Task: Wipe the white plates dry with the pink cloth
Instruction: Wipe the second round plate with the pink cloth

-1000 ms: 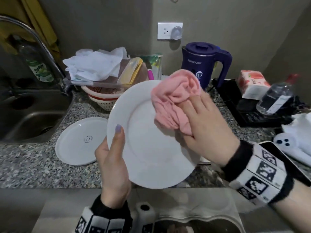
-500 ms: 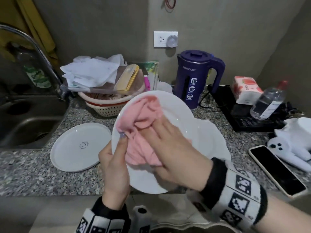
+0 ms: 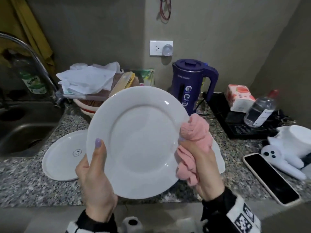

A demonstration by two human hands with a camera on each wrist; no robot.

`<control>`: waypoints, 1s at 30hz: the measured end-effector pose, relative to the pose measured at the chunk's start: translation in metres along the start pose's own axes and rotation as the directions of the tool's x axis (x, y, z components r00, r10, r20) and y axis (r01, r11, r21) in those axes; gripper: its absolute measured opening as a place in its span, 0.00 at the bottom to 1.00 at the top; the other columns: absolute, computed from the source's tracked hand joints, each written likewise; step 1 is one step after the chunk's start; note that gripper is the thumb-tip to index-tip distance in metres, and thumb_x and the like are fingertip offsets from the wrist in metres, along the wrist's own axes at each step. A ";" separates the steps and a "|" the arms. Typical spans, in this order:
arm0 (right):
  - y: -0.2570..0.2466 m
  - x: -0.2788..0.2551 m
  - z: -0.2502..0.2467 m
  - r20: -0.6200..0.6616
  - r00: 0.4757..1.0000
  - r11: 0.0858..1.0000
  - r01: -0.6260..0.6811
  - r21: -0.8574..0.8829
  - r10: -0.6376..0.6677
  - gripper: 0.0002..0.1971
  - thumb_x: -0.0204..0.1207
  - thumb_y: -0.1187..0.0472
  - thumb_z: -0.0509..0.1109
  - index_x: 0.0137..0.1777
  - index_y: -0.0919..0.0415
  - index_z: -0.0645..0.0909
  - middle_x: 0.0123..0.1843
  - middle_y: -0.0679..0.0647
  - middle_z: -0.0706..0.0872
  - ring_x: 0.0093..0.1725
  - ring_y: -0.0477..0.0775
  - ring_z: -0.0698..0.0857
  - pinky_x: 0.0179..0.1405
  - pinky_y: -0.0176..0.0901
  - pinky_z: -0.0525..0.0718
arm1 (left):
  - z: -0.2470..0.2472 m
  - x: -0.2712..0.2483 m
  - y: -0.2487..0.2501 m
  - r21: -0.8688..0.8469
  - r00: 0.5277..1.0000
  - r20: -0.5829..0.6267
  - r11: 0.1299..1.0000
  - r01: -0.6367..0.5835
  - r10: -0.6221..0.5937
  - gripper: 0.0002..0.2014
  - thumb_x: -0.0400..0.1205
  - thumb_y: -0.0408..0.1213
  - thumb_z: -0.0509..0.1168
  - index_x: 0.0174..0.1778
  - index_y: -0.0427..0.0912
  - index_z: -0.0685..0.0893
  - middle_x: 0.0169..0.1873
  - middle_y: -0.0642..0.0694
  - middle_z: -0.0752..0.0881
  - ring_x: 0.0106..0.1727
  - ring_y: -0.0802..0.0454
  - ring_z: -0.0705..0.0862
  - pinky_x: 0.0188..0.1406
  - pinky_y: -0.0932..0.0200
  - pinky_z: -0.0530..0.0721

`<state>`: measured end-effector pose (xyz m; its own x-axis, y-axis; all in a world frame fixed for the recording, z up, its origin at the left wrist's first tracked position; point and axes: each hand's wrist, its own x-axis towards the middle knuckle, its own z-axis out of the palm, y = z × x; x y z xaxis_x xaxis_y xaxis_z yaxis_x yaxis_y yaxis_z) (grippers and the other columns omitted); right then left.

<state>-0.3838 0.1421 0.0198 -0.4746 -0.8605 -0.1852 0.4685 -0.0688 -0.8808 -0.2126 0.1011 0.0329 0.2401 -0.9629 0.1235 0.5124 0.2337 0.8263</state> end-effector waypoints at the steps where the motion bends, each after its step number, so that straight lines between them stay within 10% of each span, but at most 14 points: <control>1: 0.008 -0.007 0.001 -0.019 0.999 1.000 -0.028 0.004 0.028 0.11 0.74 0.68 0.73 0.55 0.71 0.83 0.46 0.61 0.91 0.41 0.52 0.89 0.36 0.39 0.87 | 0.001 0.000 -0.003 0.001 1.000 -0.018 1.000 -0.004 0.004 0.15 0.80 0.43 0.62 0.58 0.44 0.87 0.53 0.53 0.91 0.54 0.54 0.90 0.49 0.57 0.89; 5: 0.008 -0.022 0.001 0.064 0.996 0.988 -0.058 -0.143 0.068 0.13 0.75 0.70 0.72 0.52 0.64 0.70 0.23 0.49 0.74 0.16 0.45 0.72 0.17 0.31 0.66 | 0.000 0.007 -0.012 0.030 0.994 -0.101 0.999 -0.024 0.027 0.11 0.85 0.40 0.62 0.60 0.45 0.85 0.52 0.58 0.91 0.55 0.55 0.89 0.50 0.60 0.89; 7: -0.013 -0.024 -0.007 0.039 0.988 0.872 0.147 -0.466 -0.146 0.27 0.70 0.68 0.74 0.61 0.51 0.63 0.36 0.44 0.79 0.25 0.42 0.81 0.23 0.40 0.81 | -0.004 0.011 -0.015 0.013 0.987 -0.160 1.000 -0.019 0.021 0.12 0.86 0.39 0.62 0.62 0.44 0.85 0.53 0.57 0.91 0.57 0.53 0.89 0.51 0.57 0.89; 10: -0.057 -0.029 -0.006 0.260 0.842 0.528 0.507 -0.681 -0.473 0.34 0.58 0.56 0.76 0.61 0.41 0.62 0.54 0.40 0.77 0.53 0.38 0.81 0.50 0.38 0.83 | -0.004 0.015 -0.015 0.032 0.981 -0.191 0.999 -0.017 0.023 0.09 0.85 0.39 0.63 0.54 0.46 0.89 0.49 0.55 0.92 0.52 0.53 0.90 0.49 0.54 0.90; 12: -0.071 -0.021 0.004 0.507 0.760 0.325 0.639 -0.697 -0.407 0.32 0.58 0.52 0.75 0.63 0.46 0.68 0.62 0.48 0.70 0.66 0.35 0.71 0.62 0.30 0.74 | 0.000 0.012 -0.014 0.052 0.990 -0.137 0.998 -0.025 0.032 0.10 0.84 0.39 0.64 0.46 0.49 0.91 0.45 0.56 0.93 0.48 0.56 0.91 0.45 0.59 0.90; 15: -0.062 0.001 0.023 0.600 0.700 0.071 0.672 -0.738 -0.387 0.39 0.64 0.55 0.76 0.76 0.50 0.66 0.76 0.47 0.50 0.79 0.54 0.56 0.80 0.51 0.62 | 0.008 0.004 -0.013 0.059 1.000 -0.029 0.998 -0.008 0.009 0.08 0.76 0.45 0.69 0.43 0.51 0.93 0.43 0.54 0.93 0.45 0.55 0.90 0.43 0.59 0.89; 19: -0.016 -0.008 0.047 0.752 0.599 -0.151 0.745 -0.649 -0.274 0.38 0.64 0.56 0.74 0.74 0.60 0.64 0.78 0.58 0.61 0.81 0.67 0.58 0.69 0.70 0.72 | 0.012 0.005 -0.018 0.186 0.998 0.065 0.983 -0.012 0.000 0.05 0.75 0.38 0.74 0.33 0.48 0.91 0.31 0.53 0.89 0.39 0.50 0.83 0.36 0.53 0.84; 25: 0.011 -0.031 0.019 0.893 0.450 -0.266 0.860 -0.436 -0.008 0.31 0.63 0.46 0.58 0.68 0.55 0.73 0.74 0.52 0.71 0.77 0.61 0.69 0.54 0.57 0.84 | -0.001 0.007 -0.016 0.139 0.992 0.018 0.983 0.120 -0.124 0.14 0.68 0.52 0.71 0.32 0.43 0.90 0.27 0.52 0.88 0.35 0.54 0.84 0.33 0.65 0.83; 27: 0.000 -0.014 0.016 0.865 0.500 -0.310 0.816 -0.488 -0.044 0.36 0.64 0.48 0.63 0.75 0.55 0.66 0.81 0.55 0.66 0.82 0.63 0.61 0.67 0.61 0.75 | 0.001 0.002 -0.015 0.133 0.992 0.065 0.986 0.101 -0.110 0.12 0.77 0.44 0.66 0.35 0.41 0.90 0.30 0.52 0.90 0.36 0.56 0.86 0.34 0.68 0.85; 30: -0.034 0.016 0.024 0.672 0.706 -0.295 0.608 -0.737 -0.224 0.40 0.66 0.46 0.57 0.80 0.60 0.61 0.82 0.62 0.61 0.83 0.67 0.54 0.76 0.71 0.64 | 0.004 -0.002 -0.013 0.112 0.991 0.089 0.990 0.086 -0.096 0.12 0.75 0.44 0.68 0.46 0.43 0.92 0.44 0.49 0.93 0.43 0.55 0.90 0.43 0.61 0.88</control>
<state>-0.3896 0.1189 0.0570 0.0607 -0.9312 0.3595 -0.9759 -0.1309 -0.1744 -0.2232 0.0996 0.0244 0.1157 -0.9890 0.0918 0.4359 0.1336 0.8900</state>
